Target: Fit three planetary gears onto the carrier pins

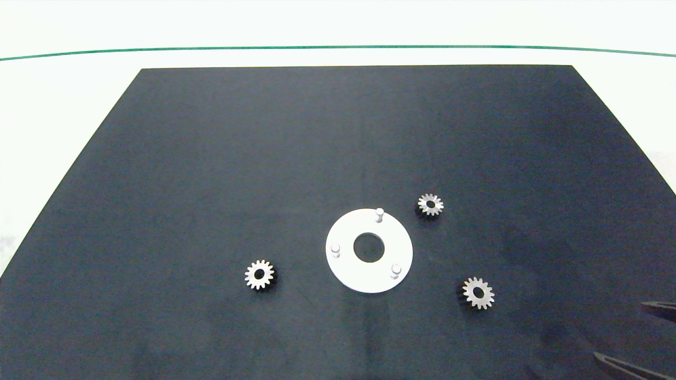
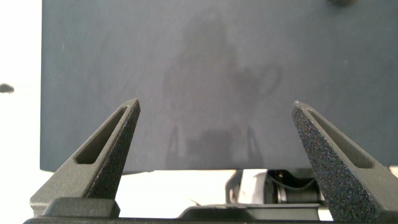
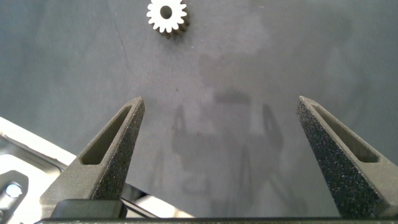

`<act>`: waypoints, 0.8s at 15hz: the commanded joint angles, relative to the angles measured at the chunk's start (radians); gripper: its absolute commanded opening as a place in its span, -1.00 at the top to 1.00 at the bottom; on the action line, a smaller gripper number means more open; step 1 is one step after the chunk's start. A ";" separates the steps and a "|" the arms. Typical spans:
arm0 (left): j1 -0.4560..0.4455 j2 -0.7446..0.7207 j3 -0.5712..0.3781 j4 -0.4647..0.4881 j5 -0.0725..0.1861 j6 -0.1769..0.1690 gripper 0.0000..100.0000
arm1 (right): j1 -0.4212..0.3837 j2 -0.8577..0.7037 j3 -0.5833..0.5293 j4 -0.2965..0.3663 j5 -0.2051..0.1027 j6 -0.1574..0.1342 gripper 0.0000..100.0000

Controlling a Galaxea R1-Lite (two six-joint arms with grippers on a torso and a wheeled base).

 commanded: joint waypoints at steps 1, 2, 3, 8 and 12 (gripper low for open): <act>0.013 0.029 -0.004 0.026 0.000 -0.002 -1.00 | 0.063 0.168 -0.023 -0.026 -0.024 -0.039 -1.00; 0.011 0.032 -0.003 0.028 0.000 -0.002 -1.00 | 0.077 0.201 -0.021 -0.045 -0.034 -0.041 -1.00; 0.010 0.035 -0.003 0.032 0.000 -0.002 -1.00 | 0.087 0.224 -0.021 -0.058 -0.047 -0.041 -1.00; 0.014 0.052 -0.010 0.040 0.000 -0.004 -1.00 | 0.198 0.360 -0.086 -0.124 -0.154 -0.042 -1.00; 0.013 0.044 -0.020 0.041 0.000 -0.004 -1.00 | 0.230 0.463 -0.122 -0.137 -0.151 -0.032 -1.00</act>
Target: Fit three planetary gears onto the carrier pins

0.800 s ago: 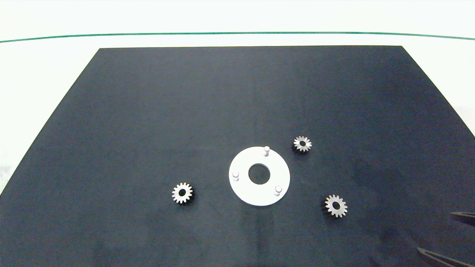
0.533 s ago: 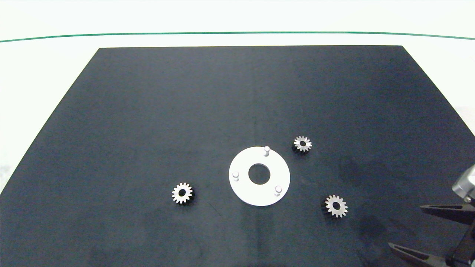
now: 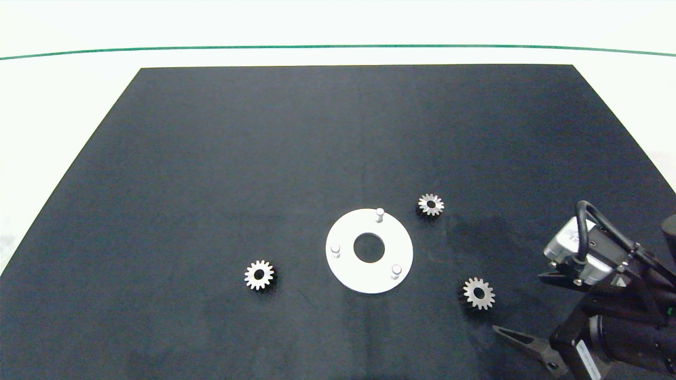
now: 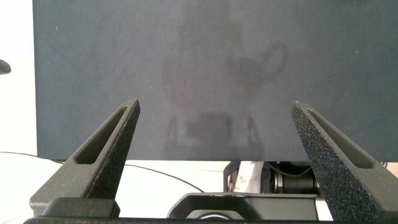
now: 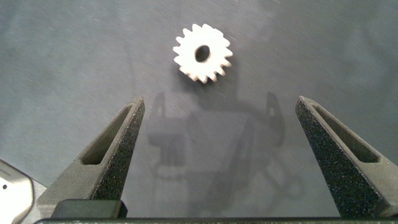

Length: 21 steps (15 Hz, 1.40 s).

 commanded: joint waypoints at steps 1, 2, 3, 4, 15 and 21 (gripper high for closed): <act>-0.003 -0.008 -0.002 0.004 0.000 0.000 -1.00 | 0.016 0.107 -0.015 -0.022 0.003 0.004 -1.00; -0.002 -0.010 -0.002 0.004 0.000 0.000 -1.00 | 0.016 0.114 -0.015 -0.025 0.001 0.007 -1.00; -0.005 -0.014 -0.002 0.004 0.000 0.000 -1.00 | 0.015 0.142 -0.015 -0.039 0.001 0.018 -1.00; -0.006 -0.017 -0.002 0.004 0.000 0.000 -1.00 | 0.011 0.157 -0.018 -0.051 0.003 0.020 -1.00; -0.003 -0.037 -0.031 0.004 0.000 0.000 -1.00 | 0.008 0.222 -0.035 -0.108 -0.003 0.044 -0.60; -0.002 -0.036 -0.037 0.004 0.000 0.000 -1.00 | 0.002 0.226 -0.064 -0.102 -0.003 0.041 -0.33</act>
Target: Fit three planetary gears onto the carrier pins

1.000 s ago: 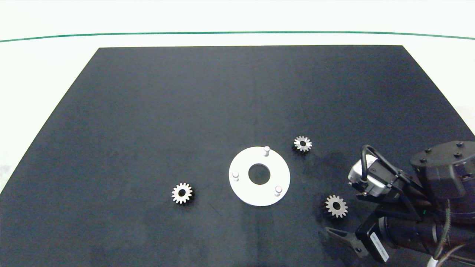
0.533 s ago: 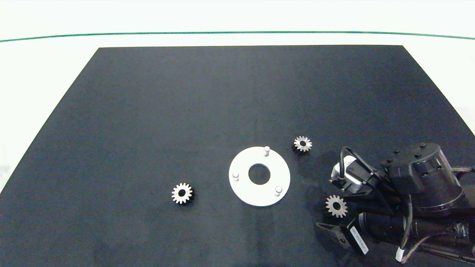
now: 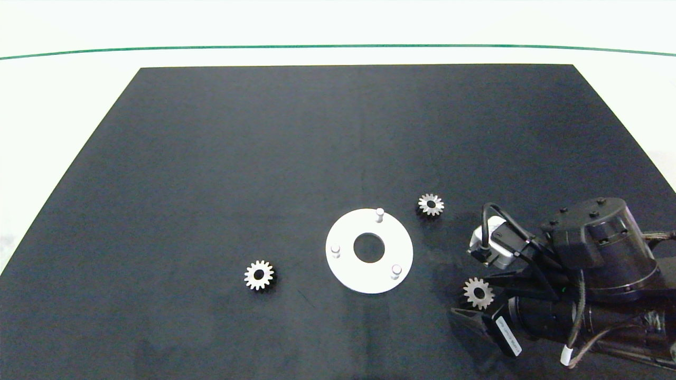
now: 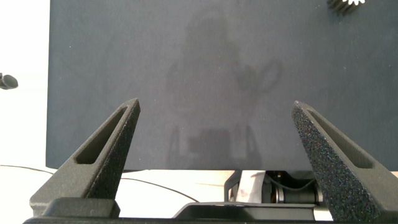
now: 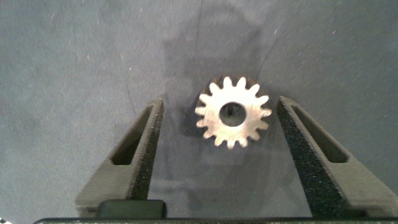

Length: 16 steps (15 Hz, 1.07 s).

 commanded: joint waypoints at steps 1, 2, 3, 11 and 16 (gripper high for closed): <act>-0.002 0.000 0.002 0.004 0.000 0.000 -1.00 | -0.013 -0.001 -0.012 0.002 0.000 -0.003 -0.30; -0.002 0.000 0.002 0.004 0.000 0.000 -1.00 | -0.014 0.001 -0.012 0.000 0.000 -0.003 -0.27; -0.004 0.001 0.002 0.004 0.000 0.000 -1.00 | -0.019 0.001 -0.011 0.002 0.002 -0.003 -0.21; -0.004 0.001 0.000 0.004 0.000 0.000 -1.00 | -0.020 0.008 -0.006 0.003 0.005 -0.003 0.09; -0.004 0.001 0.000 0.004 0.000 0.000 -1.00 | -0.020 0.013 -0.006 0.003 0.005 0.000 0.30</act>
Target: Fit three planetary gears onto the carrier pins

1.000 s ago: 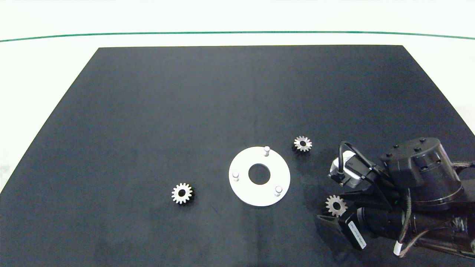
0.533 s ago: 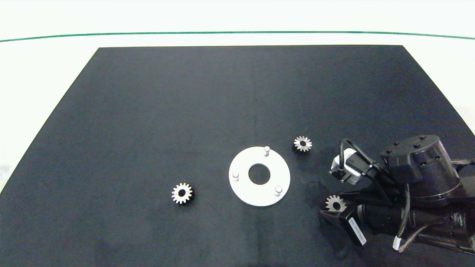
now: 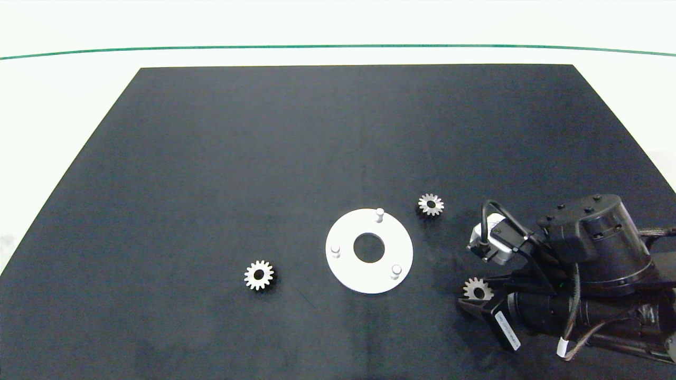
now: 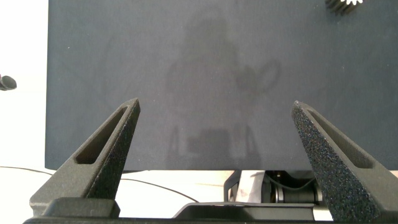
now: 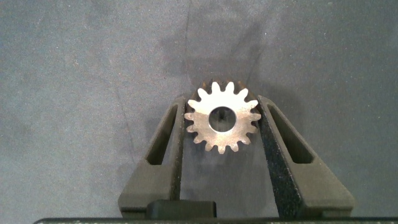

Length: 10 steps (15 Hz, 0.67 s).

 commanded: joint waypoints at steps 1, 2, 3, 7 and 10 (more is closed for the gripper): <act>-0.001 0.000 0.000 0.004 0.000 0.000 -1.00 | 0.001 -0.001 0.000 0.000 -0.001 -0.001 0.33; 0.001 0.000 0.001 0.004 0.000 0.000 -1.00 | 0.001 -0.001 0.000 0.000 -0.001 -0.001 0.39; 0.001 -0.003 0.003 0.004 0.000 0.000 -1.00 | 0.001 -0.001 0.002 0.000 -0.001 0.001 0.42; 0.001 -0.003 0.000 0.004 0.000 0.000 -1.00 | 0.001 -0.001 0.006 -0.003 -0.002 0.001 0.57; 0.002 -0.005 0.001 0.004 0.000 0.000 -1.00 | 0.001 -0.002 0.006 -0.001 -0.001 0.001 0.69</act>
